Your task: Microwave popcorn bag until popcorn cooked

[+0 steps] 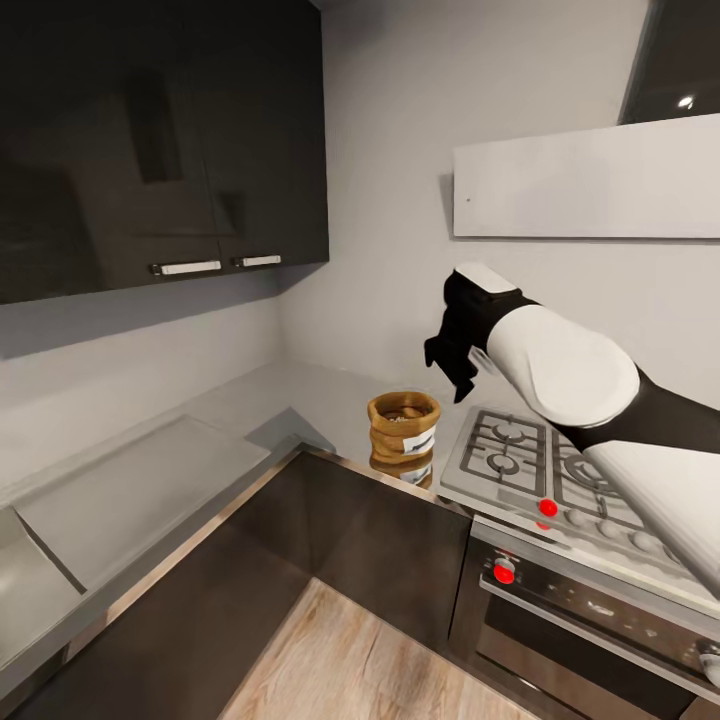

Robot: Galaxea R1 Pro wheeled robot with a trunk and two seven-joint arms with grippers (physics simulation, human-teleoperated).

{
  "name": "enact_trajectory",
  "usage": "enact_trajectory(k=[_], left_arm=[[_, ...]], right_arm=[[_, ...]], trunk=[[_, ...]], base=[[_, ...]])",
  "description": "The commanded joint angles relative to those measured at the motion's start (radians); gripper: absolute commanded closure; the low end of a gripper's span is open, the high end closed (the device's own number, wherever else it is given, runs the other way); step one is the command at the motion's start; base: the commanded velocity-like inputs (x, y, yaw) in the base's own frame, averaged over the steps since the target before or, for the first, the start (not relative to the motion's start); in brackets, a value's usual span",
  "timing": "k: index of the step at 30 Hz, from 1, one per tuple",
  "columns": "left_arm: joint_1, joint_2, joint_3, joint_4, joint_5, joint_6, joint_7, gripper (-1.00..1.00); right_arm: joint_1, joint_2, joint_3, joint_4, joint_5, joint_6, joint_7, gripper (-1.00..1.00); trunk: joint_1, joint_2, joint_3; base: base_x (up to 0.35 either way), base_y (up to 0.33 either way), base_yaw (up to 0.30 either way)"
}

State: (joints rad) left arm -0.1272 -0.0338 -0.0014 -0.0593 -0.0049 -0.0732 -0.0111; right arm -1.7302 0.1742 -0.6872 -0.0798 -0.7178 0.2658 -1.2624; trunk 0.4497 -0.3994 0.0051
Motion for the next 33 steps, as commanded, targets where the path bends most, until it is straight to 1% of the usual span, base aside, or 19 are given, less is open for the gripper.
enact_trajectory(k=[1,5,8,14,17,19,20,24,27,33], left_arm=[[0.0,0.0,0.0,0.001,-0.001,-0.003,-0.001,-1.0],[0.001,-0.001,-0.002,0.001,-0.004,-0.004,-0.001,-1.0],[0.01,-0.001,-0.005,0.001,-0.008,-0.004,-0.001,-1.0],[0.014,-0.004,-0.008,0.002,-0.009,-0.008,-0.001,-1.0],[0.014,-0.005,-0.008,0.002,-0.008,-0.008,-0.001,-1.0],[0.014,-0.006,-0.008,0.003,-0.007,-0.008,-0.001,-1.0],[0.014,-0.008,-0.008,0.003,-0.007,-0.008,-0.001,-1.0],[0.014,-0.009,-0.008,0.003,-0.006,-0.007,-0.001,-1.0],[0.014,-0.008,-0.007,0.003,-0.003,-0.004,0.0,-1.0],[0.014,-0.008,-0.005,0.003,-0.002,-0.003,0.0,-1.0]], right_arm=[[0.002,0.0,0.009,-0.001,-0.009,0.012,0.001,-1.0],[0.004,0.0,0.009,-0.001,-0.009,0.016,0.014,-1.0],[0.006,0.0,0.01,0.0,-0.009,0.027,0.059,-1.0],[0.014,0.0,0.011,-0.001,-0.008,0.03,0.08,-1.0],[0.042,0.0,0.014,-0.002,-0.007,0.03,0.113,-1.0],[0.049,0.0,0.017,-0.002,-0.006,0.03,0.131,-1.0],[0.064,0.0,0.019,-0.002,-0.003,0.03,0.146,-1.0],[0.072,0.0,0.02,-0.002,-0.003,0.029,0.148,-1.0],[0.074,0.0,0.02,-0.002,-0.003,0.029,0.158,-1.0],[0.075,0.0,0.02,-0.001,-0.002,0.03,0.161,-1.0]], trunk=[[0.0,-0.001,0.0],[0.0,-0.001,0.0],[0.0,-0.001,0.0],[0.0,-0.001,0.0],[0.0,-0.001,0.0],[0.0,-0.001,0.0],[0.0,-0.001,0.0],[0.0,-0.001,0.0],[0.0,-0.001,0.0],[0.0,-0.001,0.0]], base=[[0.0,0.0,0.0],[0.0,0.0,0.0],[0.0,0.175,0.0],[0.0,0.068,0.0],[0.0,0.002,0.0],[0.0,0.0,0.0],[0.0,0.0,0.0],[0.012,0.002,0.0],[0.227,0.1,0.0],[0.246,0.249,0.0]])
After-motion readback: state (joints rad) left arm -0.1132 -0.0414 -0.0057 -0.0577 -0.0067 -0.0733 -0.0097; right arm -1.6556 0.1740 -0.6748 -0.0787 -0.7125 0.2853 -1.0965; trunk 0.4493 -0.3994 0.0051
